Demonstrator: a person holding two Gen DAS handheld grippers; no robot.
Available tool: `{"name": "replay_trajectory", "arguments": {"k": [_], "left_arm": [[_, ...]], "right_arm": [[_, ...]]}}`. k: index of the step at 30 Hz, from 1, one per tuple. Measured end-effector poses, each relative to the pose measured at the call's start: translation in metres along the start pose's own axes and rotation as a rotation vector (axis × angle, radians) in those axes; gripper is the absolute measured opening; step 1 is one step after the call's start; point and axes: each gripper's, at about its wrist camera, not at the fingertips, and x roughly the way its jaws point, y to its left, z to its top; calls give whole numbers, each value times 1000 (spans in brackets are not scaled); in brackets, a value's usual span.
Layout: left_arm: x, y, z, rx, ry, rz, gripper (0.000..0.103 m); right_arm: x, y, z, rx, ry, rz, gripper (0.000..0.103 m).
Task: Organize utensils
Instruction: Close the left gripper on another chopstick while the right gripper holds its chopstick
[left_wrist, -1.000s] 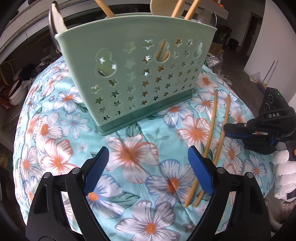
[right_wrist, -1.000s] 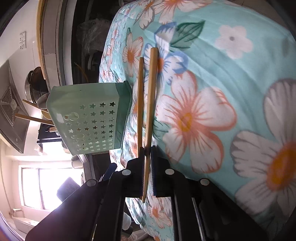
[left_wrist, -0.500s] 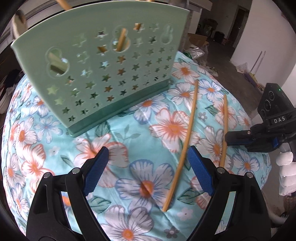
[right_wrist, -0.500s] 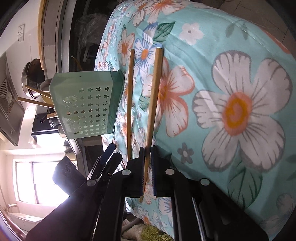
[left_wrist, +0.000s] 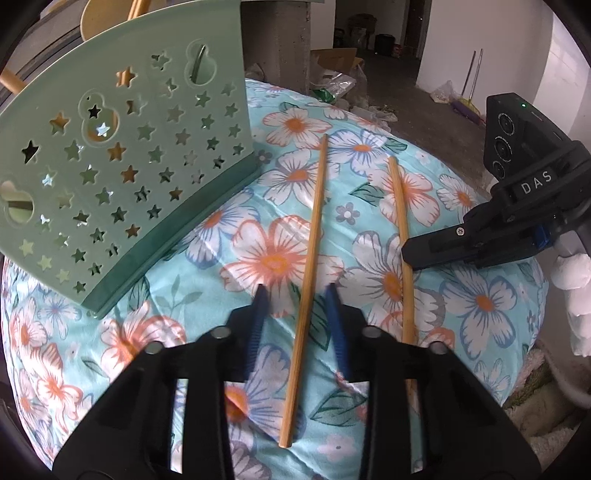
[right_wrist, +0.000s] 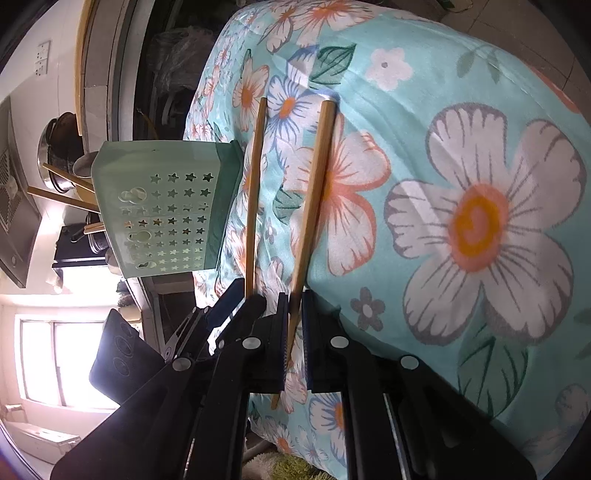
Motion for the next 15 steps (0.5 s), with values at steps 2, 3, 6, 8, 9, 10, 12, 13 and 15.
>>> {"name": "replay_trajectory", "arguments": {"k": [2,3,6,8,9,10,12,13,15], "left_arm": [[0,1,0,3,3,-9,13],[1,1,1,2,4,-13,7],[-5,3,-3,-5,14,-34,6],[-10,4,-10,-6,35,-47,6],[-13,5,-13,-7,42,-52,6],[-15,6,-16,-8,49,-54,6],[-20,9,-22,-13,61,-47,6],[-22,10,-24,-21,64,-50,6],[-25,15,-25,-51,63,-68,7]], "right_arm": [[0,1,0,-5,2,3,7],[0,2,-1,-8,6,4,7],[2,6,-2,-22,20,1,7],[3,9,-4,-31,32,0,7],[3,10,-5,-36,39,-2,7],[3,11,-5,-38,41,-5,7],[3,12,-6,-49,44,-20,7],[3,14,-7,-63,42,-32,8],[3,18,-8,-80,36,-48,9]]}}
